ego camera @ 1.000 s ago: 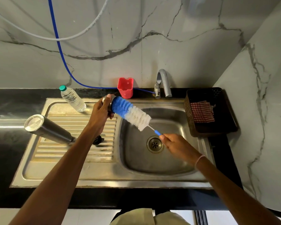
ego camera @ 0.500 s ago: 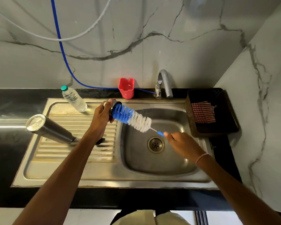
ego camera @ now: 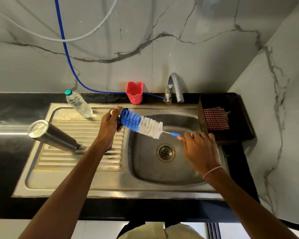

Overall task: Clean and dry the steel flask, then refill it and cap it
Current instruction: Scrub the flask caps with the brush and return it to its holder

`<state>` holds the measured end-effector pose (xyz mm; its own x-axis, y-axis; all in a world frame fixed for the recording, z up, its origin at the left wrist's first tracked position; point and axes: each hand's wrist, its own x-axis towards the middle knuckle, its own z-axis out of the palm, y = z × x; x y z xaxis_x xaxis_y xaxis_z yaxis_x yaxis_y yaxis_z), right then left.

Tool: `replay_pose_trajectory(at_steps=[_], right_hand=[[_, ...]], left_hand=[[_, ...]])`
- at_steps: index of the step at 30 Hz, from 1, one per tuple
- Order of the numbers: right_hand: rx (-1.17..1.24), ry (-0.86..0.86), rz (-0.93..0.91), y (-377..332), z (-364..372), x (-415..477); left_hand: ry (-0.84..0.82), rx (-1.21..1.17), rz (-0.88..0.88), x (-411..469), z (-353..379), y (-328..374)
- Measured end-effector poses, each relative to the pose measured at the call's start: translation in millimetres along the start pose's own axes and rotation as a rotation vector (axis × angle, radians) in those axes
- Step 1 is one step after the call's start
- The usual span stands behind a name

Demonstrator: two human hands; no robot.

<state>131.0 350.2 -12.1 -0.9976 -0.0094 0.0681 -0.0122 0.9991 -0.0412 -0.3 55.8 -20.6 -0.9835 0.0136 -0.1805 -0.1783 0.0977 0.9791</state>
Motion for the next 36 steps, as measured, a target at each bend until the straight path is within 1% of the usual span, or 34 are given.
replay_pose_trajectory(at_steps=[1,2,3,4,6,7,8,9,11,12,13,14,15,16,18,19,20,21,22,23,24,25,26,27,29,30,31,32,34,35,36], right_hand=[[-0.048,0.022,-0.019,-2.0,-1.8,-0.9],[-0.002,-0.021,-0.037,-5.6,-0.6,-1.3],[0.110,-0.103,-0.022,-9.2,-1.0,-1.8],[0.285,-0.237,0.023,-10.3,-0.3,0.0],[0.830,-0.558,0.213,-11.7,-0.2,4.4],[0.992,-0.613,0.259,-11.7,0.1,5.1],[0.998,-0.575,0.235,-11.8,1.9,3.7],[0.850,-0.454,0.154,-10.4,3.1,1.6],[0.373,-0.147,-0.012,-5.9,11.2,-5.4],[0.185,-0.071,-0.038,-5.1,12.0,-10.3],[0.088,-0.013,-0.054,-7.3,10.7,-13.1],[0.067,0.035,-0.063,-12.0,11.6,-14.8],[0.171,0.008,-0.043,-14.8,8.5,-13.6],[0.379,-0.111,0.024,-15.1,4.1,-9.0],[1.037,-0.521,0.285,-10.1,-4.1,1.5],[1.167,-0.603,0.340,-5.0,-5.4,4.2],[1.106,-0.555,0.309,-0.9,-2.2,4.6],[0.864,-0.430,0.220,0.1,1.6,3.3],[0.555,-0.252,0.127,2.1,8.4,1.4],[0.315,-0.151,0.078,2.7,10.7,-1.5],[0.184,-0.090,0.055,0.5,8.2,-1.7],[0.144,-0.082,0.041,-5.6,4.2,-1.0],[0.210,-0.147,0.037,-11.4,2.6,-1.0],[0.389,-0.286,0.064,-15.1,0.4,0.4],[1.092,-0.825,0.328,-22.1,-8.0,2.6],[1.271,-0.921,0.396,-25.3,-6.8,2.1],[1.292,-0.866,0.378,-26.9,-2.8,1.3],[1.145,-0.725,0.317,-27.4,2.0,-0.6],[0.616,-0.287,0.136,-23.8,15.9,-3.2],[0.389,-0.153,0.082,-21.3,19.8,-6.5],[0.207,-0.097,0.032,-18.9,22.8,-8.2]], left_hand=[[0.006,-0.007,-0.009,-0.1,0.8,0.0],[0.010,-0.012,-0.016,0.0,1.1,0.0],[0.011,-0.013,-0.023,0.2,1.4,0.2],[0.010,-0.011,-0.028,0.9,1.7,0.2],[0.001,0.003,-0.031,1.3,1.1,0.7],[0.004,0.010,-0.030,2.0,-0.3,1.4],[0.012,0.013,-0.032,2.9,-1.7,2.3],[0.027,0.016,-0.033,4.2,-3.0,3.3],[0.060,0.010,-0.037,7.1,-4.3,5.3],[0.070,0.007,-0.036,8.2,-4.1,5.8],[0.071,0.005,-0.033,8.6,-3.2,6.3],[0.066,0.007,-0.025,8.4,-2.6,7.0],[0.056,0.014,-0.014,7.9,-2.6,7.4],[0.043,0.022,-0.003,7.1,-3.3,7.6],[0.006,0.045,0.016,6.0,-5.4,7.8],[-0.014,0.055,0.021,6.0,-6.4,7.4],[-0.030,0.063,0.024,5.8,-6.8,7.2],[-0.041,0.071,0.025,5.6,-6.4,6.9],[-0.043,0.073,0.023,5.0,-4.9,6.9],[-0.035,0.069,0.019,4.4,-2.8,6.4],[-0.022,0.062,0.014,4.0,-0.8,5.7],[-0.012,0.053,0.009,4.1,0.8,5.4],[-0.005,0.049,0.008,4.6,1.6,5.6],[-0.004,0.047,0.007,5.0,1.4,5.4],[0.004,0.034,-0.017,8.2,1.0,4.8],[0.017,0.024,-0.029,10.1,0.5,4.5],[0.032,0.024,-0.034,12.3,-0.3,5.1],[0.045,0.031,-0.032,14.3,-0.8,6.2],[0.064,0.056,-0.028,16.7,-2.6,6.6],[0.072,0.063,-0.031,17.5,-3.4,6.4],[0.079,0.065,-0.033,18.0,-3.6,6.1]])
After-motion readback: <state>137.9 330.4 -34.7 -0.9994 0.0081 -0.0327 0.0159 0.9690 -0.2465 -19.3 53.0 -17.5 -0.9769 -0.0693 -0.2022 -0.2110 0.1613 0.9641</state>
